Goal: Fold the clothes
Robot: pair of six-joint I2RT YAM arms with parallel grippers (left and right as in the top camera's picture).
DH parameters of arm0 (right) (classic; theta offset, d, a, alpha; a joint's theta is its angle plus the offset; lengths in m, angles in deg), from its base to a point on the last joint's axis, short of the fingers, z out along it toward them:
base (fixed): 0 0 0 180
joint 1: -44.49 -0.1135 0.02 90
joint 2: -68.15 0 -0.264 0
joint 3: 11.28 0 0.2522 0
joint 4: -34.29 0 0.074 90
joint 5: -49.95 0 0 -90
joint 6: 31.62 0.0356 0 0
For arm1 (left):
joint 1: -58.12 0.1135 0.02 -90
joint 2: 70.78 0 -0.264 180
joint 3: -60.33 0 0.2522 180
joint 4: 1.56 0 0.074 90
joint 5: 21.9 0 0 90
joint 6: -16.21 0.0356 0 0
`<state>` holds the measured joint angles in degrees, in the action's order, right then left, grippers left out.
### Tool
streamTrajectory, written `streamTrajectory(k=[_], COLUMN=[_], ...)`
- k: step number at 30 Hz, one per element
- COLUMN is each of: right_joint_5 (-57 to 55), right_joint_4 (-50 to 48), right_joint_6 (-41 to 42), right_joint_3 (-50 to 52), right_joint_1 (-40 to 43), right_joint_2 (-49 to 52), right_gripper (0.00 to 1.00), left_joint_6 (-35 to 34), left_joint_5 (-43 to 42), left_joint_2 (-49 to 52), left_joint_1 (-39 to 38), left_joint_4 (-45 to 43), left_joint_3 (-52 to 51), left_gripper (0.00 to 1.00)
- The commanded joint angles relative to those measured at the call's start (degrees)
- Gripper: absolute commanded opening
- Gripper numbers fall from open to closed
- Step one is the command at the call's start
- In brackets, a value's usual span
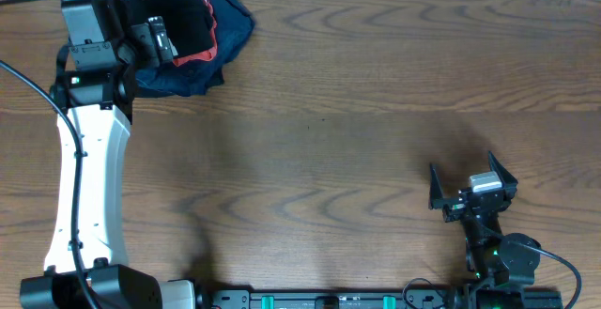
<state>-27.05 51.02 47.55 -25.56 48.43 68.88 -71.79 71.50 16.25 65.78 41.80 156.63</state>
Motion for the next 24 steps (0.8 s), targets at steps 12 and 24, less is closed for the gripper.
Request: streamTrajectory(k=[12,24], right_joint_5=[-0.59,-0.59], right_joint_4=[0.24,0.24], right_joint_6=[0.5,0.5], right_joint_3=[0.2,0.2], right_joint_1=[-0.59,-0.59], right_joint_2=[-0.42,-0.42], right_gripper=[0.99,0.99], left_joint_6=[-0.15,-7.02], left_joint_5=[-13.29,-13.29], left_joint_2=[-15.91,-50.99], left_joint_1=[-1.66,-1.97], left_joint_4=[-15.74,-37.7], left_joint_3=[-23.12,-64.85], left_gripper=[0.98,0.98])
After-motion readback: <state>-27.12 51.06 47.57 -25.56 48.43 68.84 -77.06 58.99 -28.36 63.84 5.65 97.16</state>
